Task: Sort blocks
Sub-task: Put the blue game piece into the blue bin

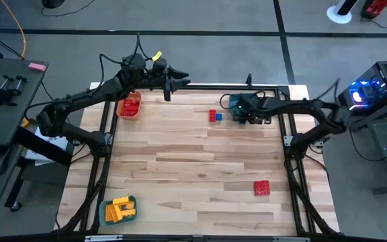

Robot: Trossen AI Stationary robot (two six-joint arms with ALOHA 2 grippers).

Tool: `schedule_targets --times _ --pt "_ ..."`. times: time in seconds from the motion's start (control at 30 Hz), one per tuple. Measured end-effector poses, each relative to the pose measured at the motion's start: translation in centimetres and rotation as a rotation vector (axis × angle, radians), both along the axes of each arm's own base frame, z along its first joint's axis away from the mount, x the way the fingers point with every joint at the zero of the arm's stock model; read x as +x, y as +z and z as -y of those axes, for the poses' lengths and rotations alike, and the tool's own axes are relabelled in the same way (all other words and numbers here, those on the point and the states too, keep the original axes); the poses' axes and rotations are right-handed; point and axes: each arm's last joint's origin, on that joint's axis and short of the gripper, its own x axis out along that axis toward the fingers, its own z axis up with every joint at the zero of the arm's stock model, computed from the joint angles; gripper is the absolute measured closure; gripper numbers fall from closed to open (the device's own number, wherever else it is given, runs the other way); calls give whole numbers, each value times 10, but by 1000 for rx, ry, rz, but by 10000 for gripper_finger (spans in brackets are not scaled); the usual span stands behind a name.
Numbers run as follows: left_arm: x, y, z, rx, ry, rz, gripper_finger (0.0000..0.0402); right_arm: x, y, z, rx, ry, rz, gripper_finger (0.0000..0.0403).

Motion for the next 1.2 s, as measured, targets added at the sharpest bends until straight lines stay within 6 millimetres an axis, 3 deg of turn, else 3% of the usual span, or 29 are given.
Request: schedule_targets --times 0.33,0.43,0.53,0.6,0.67,0.83,0.93,1.03,1.2 --pt "0 -4 0 -11 -1 -40 239 12 -24 6 -7 -15 -41 220" --pt "0 -6 0 -19 -1 -54 239 13 -24 3 -11 1 -53 272" --pt "0 -5 0 -15 -1 -47 239 12 -20 -2 -18 42 -65 354" --pt "-2 -2 1 -4 -1 -29 239 10 -13 -8 -3 102 -68 388" --pt "-4 5 2 29 0 9 239 10 2 -13 -11 135 -18 384" --pt "-10 16 3 104 11 68 239 13 67 -15 -196 219 167 388" --pt "-11 17 3 114 17 73 239 4 96 0 -365 162 163 398" --pt "-11 15 3 93 22 62 239 -8 101 25 -390 123 103 395" --pt "-10 14 3 40 22 64 239 -17 83 51 -259 165 95 393"
